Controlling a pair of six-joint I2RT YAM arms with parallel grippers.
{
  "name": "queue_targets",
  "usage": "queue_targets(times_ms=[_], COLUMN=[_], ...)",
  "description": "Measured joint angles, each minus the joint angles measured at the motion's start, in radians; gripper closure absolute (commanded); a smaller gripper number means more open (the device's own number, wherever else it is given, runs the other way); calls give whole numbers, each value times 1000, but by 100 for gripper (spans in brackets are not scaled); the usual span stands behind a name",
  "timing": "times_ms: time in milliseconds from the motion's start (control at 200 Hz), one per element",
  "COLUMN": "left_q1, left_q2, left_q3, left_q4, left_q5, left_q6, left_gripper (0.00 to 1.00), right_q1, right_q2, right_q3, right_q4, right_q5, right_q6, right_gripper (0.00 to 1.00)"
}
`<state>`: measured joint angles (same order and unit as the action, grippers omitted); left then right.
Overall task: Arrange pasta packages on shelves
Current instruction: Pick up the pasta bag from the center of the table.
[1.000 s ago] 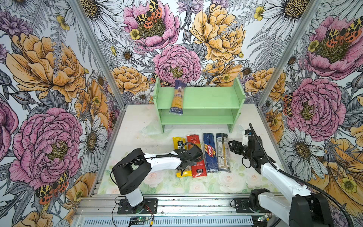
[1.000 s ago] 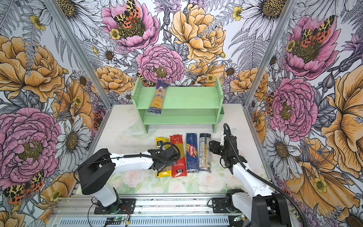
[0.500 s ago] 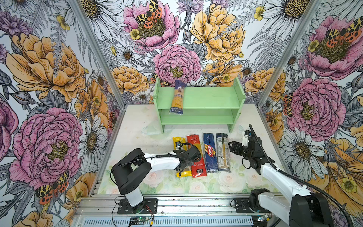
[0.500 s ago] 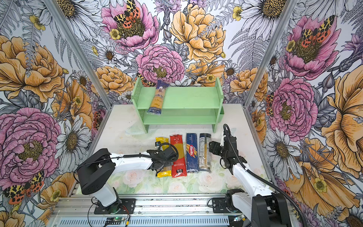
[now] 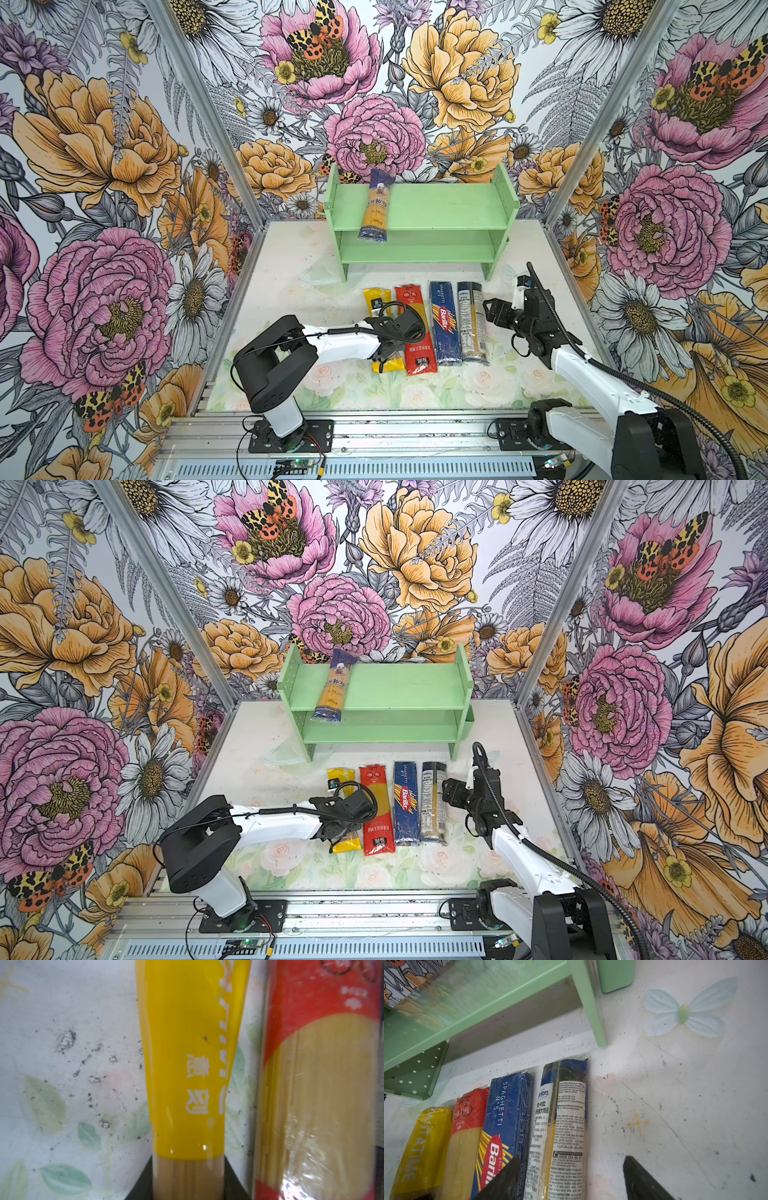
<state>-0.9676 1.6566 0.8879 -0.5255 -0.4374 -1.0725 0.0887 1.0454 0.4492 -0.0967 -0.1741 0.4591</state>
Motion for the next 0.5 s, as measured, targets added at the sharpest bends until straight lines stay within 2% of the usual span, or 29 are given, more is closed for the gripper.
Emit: queue_targets(times_ms=[165,320,380,425,500], left_q1=[0,-4,-11,-20,-36], left_q2=[-8,-22,-34,-45,-75], left_q3=[-6,-4,11,31,74], left_q4=[6,-13,-72,-137,-242], left_q5=[0,11,23,34,50], left_q6=[2,23,37,53,79], left_gripper=[91,93,95,100,100], right_q1=[0,0,0,0,0], right_q2=[0,0,0,0,0], right_q3=[0,-2,-2,-2,-2], right_q4=[0,0,0,0,0], right_q5=[0,0,0,0,0], right_q6=[0,0,0,0,0], right_gripper=[21,21,21,21,21])
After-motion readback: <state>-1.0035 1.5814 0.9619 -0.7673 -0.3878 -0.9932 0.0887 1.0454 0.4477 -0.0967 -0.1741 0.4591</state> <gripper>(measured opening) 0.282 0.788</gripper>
